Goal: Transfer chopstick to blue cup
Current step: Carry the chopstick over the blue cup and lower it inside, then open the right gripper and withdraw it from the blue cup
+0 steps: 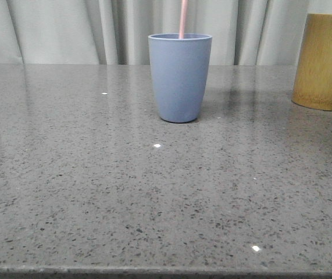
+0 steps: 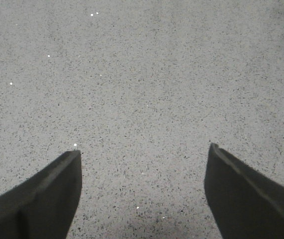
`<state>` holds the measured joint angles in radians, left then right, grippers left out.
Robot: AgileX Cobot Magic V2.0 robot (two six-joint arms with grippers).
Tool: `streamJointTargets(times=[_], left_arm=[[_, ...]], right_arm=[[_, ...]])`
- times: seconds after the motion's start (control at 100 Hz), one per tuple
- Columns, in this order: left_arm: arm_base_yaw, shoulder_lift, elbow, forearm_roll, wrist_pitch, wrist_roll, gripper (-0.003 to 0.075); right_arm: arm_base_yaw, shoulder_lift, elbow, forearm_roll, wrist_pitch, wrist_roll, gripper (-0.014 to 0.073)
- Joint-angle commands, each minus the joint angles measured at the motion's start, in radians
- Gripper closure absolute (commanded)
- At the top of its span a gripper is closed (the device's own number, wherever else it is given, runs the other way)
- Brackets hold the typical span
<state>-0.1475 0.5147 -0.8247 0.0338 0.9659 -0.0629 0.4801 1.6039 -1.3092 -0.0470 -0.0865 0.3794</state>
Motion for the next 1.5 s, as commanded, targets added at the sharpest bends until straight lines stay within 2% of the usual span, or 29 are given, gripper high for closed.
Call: streamJointTargets(times=[0.0,0.14,0.22,0.47,0.56,0.69,0.87,1.0,1.23,1.49], left_arm=[[0.001,0.006,-0.024,0.000,-0.072,-0.005,0.0218],[0.001,0.006,-0.024,0.000,-0.072,-0.005,0.0218],[0.001,0.006,-0.024,0.000,-0.072,-0.005,0.0218],[0.001,0.006,-0.024,0.000,-0.072,-0.005,0.0218],[0.001,0.006,-0.024,0.000,-0.072,-0.005,0.0218],[0.001,0.006,-0.024,0.000,-0.072,-0.005,0.0218],[0.001,0.006,-0.024,0.000,-0.072,-0.005,0.0218],[0.001,0.006,-0.024,0.000,-0.072,-0.005,0.0218],[0.001,0.006,-0.024,0.000,-0.072,-0.005,0.0218],[0.001,0.006,-0.024,0.000,-0.072,-0.005,0.0218]], right_arm=[[0.002,-0.041,-0.038,-0.012,-0.069,-0.013,0.0660],[0.002,-0.041,-0.038,-0.012,-0.048,-0.013,0.0653],[0.002,-0.041,-0.038,-0.012,-0.038,-0.013,0.0613],[0.002,-0.041,-0.038,-0.012,-0.041,-0.013,0.0272],[0.002,-0.042,-0.038,-0.012,-0.057,-0.013,0.0206],[0.002,-0.063,-0.038,-0.021,-0.058,-0.015,0.0198],[-0.002,-0.147,-0.038,-0.103,-0.018,-0.059,0.0198],[-0.038,-0.234,-0.038,-0.138,0.097,-0.092,0.0198],[-0.180,-0.388,-0.025,-0.244,0.356,-0.095,0.0198],[-0.275,-0.629,0.150,-0.297,0.494,-0.095,0.0198]])
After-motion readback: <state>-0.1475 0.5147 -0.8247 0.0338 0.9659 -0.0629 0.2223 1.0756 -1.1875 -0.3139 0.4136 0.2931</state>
